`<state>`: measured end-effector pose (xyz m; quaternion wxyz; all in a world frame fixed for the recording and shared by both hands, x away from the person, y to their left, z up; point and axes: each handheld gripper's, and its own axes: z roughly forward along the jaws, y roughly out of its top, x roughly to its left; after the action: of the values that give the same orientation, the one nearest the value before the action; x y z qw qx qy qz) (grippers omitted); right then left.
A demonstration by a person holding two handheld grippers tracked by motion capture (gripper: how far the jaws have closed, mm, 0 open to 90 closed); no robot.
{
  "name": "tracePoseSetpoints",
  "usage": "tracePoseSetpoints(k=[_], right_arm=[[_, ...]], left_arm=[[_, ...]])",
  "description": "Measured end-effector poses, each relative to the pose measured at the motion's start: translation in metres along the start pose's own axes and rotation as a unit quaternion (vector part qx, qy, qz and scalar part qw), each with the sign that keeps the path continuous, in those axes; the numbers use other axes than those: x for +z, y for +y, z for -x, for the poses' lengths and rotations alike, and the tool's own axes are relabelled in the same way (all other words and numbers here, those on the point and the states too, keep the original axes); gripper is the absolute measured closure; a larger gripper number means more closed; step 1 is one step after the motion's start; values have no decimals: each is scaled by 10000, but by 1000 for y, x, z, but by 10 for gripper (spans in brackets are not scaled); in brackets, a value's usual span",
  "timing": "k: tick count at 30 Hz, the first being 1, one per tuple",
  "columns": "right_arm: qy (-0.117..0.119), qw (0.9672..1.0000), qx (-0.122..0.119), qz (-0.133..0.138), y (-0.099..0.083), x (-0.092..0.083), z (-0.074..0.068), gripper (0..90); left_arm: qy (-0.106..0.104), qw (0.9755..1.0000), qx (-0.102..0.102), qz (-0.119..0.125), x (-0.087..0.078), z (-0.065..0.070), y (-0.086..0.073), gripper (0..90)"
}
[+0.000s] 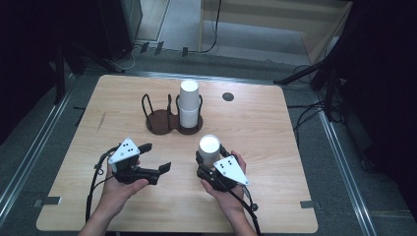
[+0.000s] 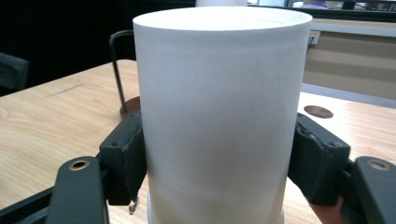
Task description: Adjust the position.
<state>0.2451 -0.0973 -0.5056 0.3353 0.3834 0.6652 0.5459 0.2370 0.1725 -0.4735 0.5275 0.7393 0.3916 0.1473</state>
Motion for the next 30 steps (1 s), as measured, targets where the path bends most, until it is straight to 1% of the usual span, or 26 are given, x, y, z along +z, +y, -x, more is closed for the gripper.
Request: tracePoseSetpoints(k=[2, 6, 10, 12, 14, 15, 16, 18, 20, 21, 25, 30], right_arm=[[3, 10000, -27, -12, -1, 0, -2, 290], [72, 9998, -173, -80, -5, 2, -10, 290], [110, 9994, -309, -122, -9, 4, -16, 291], [119, 9993, -334, -136, -10, 5, -18, 291], [145, 9989, -409, -151, -12, 5, -21, 292], [192, 9983, -521, -151, -14, 6, -25, 293], [204, 9981, -558, -161, -14, 6, -27, 293], [228, 9978, -605, -169, -15, 7, -29, 293], [278, 9971, -689, -181, -17, 7, -33, 293], [324, 9963, -773, -192, -19, 8, -36, 294], [402, 9944, -954, -215, -22, 9, -42, 294], [484, 9929, -1058, -239, -25, 9, -48, 294]], left_arm=[[-27, 10000, 22, -10, 0, 1, 0, 64], [-141, 9999, 26, -25, 1, 7, 3, 73], [-169, 9998, 21, -44, 3, 10, 3, 94], [-160, 9999, 17, -55, 3, 10, 3, 126], [-171, 9998, 1, -67, 4, 11, 3, 135], [-179, 9998, 10, -72, 4, 11, 3, 138], [-223, 9997, 50, -112, 5, 12, 3, 139], [-230, 9996, 51, -124, 6, 13, 3, 143], [-272, 9994, 109, -166, 7, 15, 4, 145], [-316, 9992, 148, -203, 8, 17, 4, 146], [-380, 9986, 246, -275, 10, 21, 4, 152], [-453, 9978, 305, -372, 13, 24, 2, 154]])
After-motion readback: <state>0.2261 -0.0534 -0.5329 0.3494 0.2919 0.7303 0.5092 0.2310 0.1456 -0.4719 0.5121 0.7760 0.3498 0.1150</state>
